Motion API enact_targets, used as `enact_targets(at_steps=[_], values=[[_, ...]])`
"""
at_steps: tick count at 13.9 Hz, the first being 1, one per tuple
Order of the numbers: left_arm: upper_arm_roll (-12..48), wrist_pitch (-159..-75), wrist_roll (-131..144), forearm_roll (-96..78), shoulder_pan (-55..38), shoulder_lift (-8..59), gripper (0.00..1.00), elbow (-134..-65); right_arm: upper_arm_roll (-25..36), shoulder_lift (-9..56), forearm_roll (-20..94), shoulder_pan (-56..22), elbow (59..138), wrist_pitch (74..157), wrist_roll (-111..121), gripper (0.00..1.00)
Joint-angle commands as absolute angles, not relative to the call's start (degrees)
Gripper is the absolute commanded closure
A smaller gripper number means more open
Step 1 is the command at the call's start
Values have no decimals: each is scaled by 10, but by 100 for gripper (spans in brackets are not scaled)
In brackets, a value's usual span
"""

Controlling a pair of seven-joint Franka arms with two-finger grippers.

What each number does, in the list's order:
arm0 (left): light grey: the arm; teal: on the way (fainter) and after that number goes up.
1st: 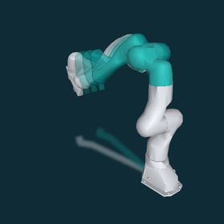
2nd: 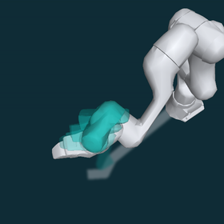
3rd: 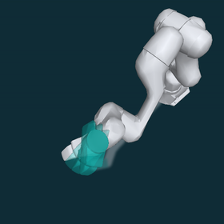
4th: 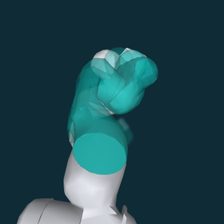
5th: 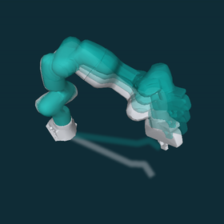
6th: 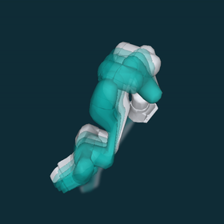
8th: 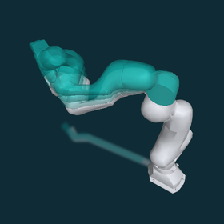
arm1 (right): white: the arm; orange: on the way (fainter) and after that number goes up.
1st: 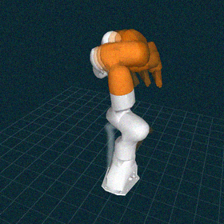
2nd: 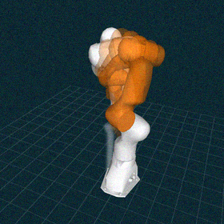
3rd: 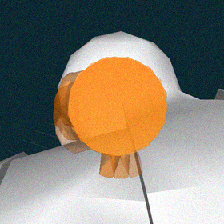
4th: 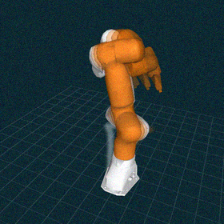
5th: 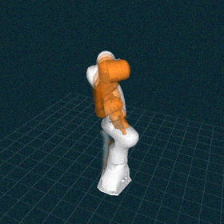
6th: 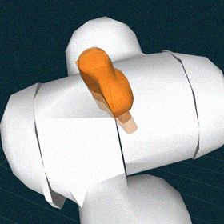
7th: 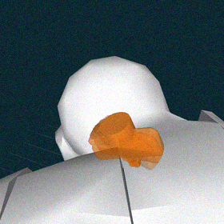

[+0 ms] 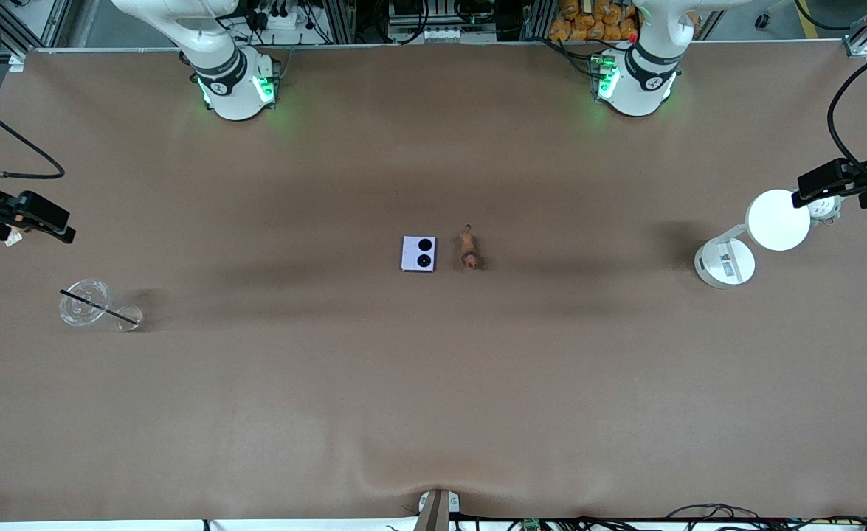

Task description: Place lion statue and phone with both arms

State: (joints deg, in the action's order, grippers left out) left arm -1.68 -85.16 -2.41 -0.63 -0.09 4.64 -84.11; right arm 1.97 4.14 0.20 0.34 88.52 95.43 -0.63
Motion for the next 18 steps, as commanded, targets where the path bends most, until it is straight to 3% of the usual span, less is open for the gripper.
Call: enact_targets(at_steps=[1, 8, 18], values=[[-16, -846, -32, 4, 2, 44, 0, -834, 17, 33, 6, 1, 879, 921, -14, 0], [3, -859, -19, -4, -25, 87, 0, -835, 18, 35, 7, 15, 879, 894, -7, 0], [14, -1084, 274, -57, -228, 263, 0, -832, 17, 82, 59, -67, 864, 896, -17, 0]])
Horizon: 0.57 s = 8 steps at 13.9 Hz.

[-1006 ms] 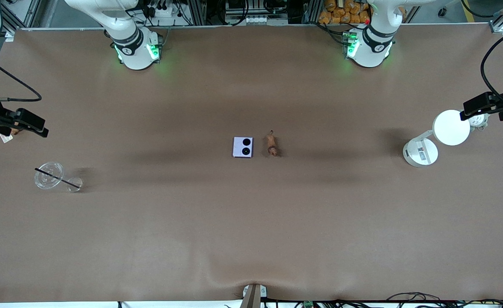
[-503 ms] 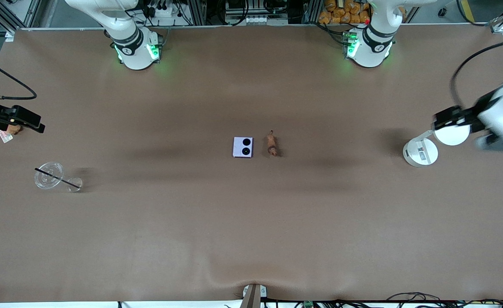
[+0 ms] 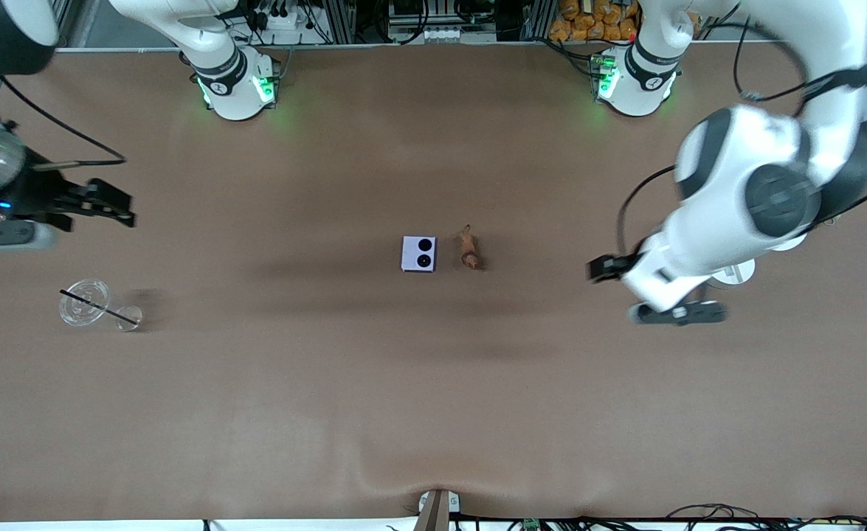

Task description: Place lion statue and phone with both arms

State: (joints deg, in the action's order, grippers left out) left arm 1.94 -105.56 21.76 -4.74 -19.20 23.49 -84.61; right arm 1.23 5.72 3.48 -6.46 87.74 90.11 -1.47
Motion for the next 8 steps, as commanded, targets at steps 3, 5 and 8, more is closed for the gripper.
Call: enact_targets(at_steps=[3, 5, 8], values=[[8, -1156, 386, -41, -307, 323, 0, -830, 16, 103, 62, -95, 865, 897, -40, 0], [10, -1178, 405, -10, -329, 347, 0, -829, 16, 105, 62, -120, 869, 896, -78, 0], [10, -1235, 429, -8, -355, 387, 0, -830, 15, 106, 62, -157, 875, 902, -122, 0]])
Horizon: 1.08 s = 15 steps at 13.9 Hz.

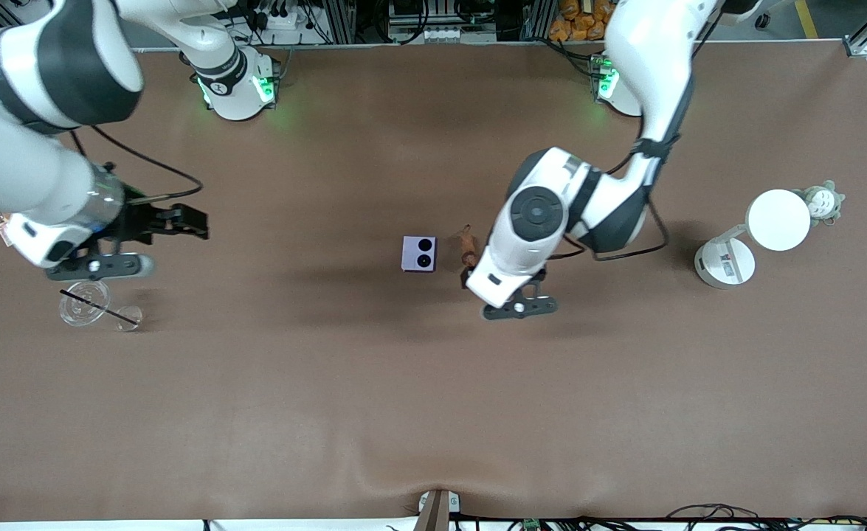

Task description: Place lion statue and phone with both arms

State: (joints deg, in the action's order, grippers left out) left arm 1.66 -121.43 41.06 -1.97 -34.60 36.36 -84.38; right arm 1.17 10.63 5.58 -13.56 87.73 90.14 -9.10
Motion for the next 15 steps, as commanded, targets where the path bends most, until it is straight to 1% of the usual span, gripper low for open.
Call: enact_targets(at_steps=[1, 4, 7, 8, 11, 12, 13, 14, 15], values=[[10, -1235, 431, -8, -364, 391, 0, -831, 15, 106, 62, -168, 879, 904, -132, 0], [11, -1231, 461, -5, -382, 386, 0, -857, 16, 117, 66, -191, 880, 914, -139, 0], [11, -1231, 475, -4, -396, 389, 0, -876, 16, 124, 101, -206, 885, 926, -164, 0], [12, -1233, 475, -4, -400, 393, 5, -879, 15, 127, 103, -214, 889, 929, -173, 0], [12, -1236, 468, -4, -416, 403, 32, -899, 15, 143, 104, -244, 894, 941, -199, 0], [12, -1236, 464, -4, -414, 400, 46, -907, 15, 148, 105, -256, 894, 949, -217, 0], [12, -1236, 464, -4, -417, 399, 66, -911, 15, 155, 110, -264, 894, 956, -231, 0], [13, -1236, 465, -4, -414, 399, 100, -910, 15, 161, 115, -270, 894, 963, -238, 0], [13, -1233, 464, -4, -410, 394, 100, -911, 15, 170, 126, -279, 894, 971, -241, 0]])
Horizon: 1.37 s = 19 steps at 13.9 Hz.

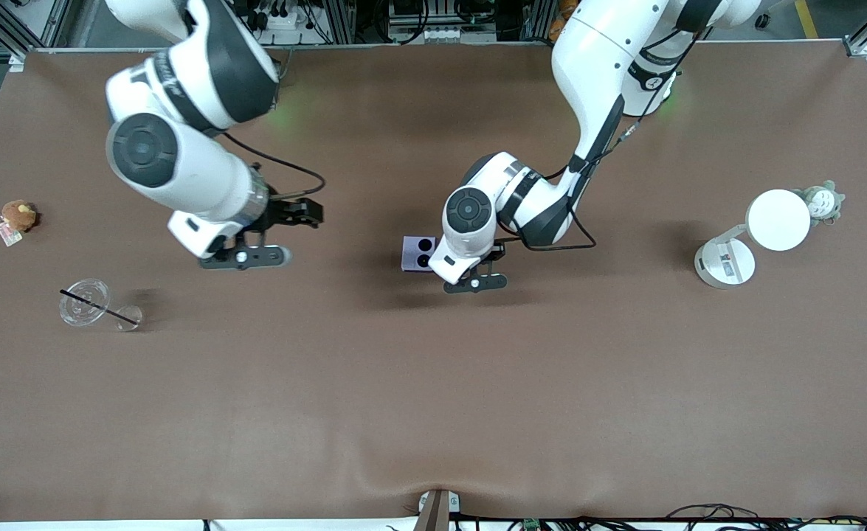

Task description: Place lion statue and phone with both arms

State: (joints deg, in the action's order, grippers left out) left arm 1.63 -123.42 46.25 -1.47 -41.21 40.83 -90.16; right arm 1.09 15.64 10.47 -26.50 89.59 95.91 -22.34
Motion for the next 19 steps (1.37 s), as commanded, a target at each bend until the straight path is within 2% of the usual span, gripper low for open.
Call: enact_targets(at_steps=[1, 5, 7, 9, 12, 14, 16, 19], values=[[12, -1224, 456, -4, -403, 384, 100, -911, 15, 178, 129, -285, 894, 980, -248, 0], [13, -1143, 378, -5, -339, 318, 100, -910, 15, 210, 130, -323, 894, 1010, -258, 0], [12, -1127, 337, -4, -301, 292, 100, -928, 15, 242, 130, -351, 891, 1064, -279, 0], [12, -1145, 285, 18, -259, 247, 100, -985, 15, 284, 129, -366, 885, 1118, -332, 0], [15, -1193, 173, 33, -166, 176, 100, -1084, 16, 339, 124, -382, 862, 1140, -373, 0], [15, -1232, 102, 33, -111, 140, 100, -1151, 16, 368, 123, -386, 853, 1183, -373, 0], [15, -1290, 49, 34, -71, 134, 100, -1199, 16, 391, 122, -401, 853, 1228, -373, 0], [15, -1353, -34, 34, -32, 156, 100, -1234, 18, 408, 120, -424, 858, 1254, -374, 0]])
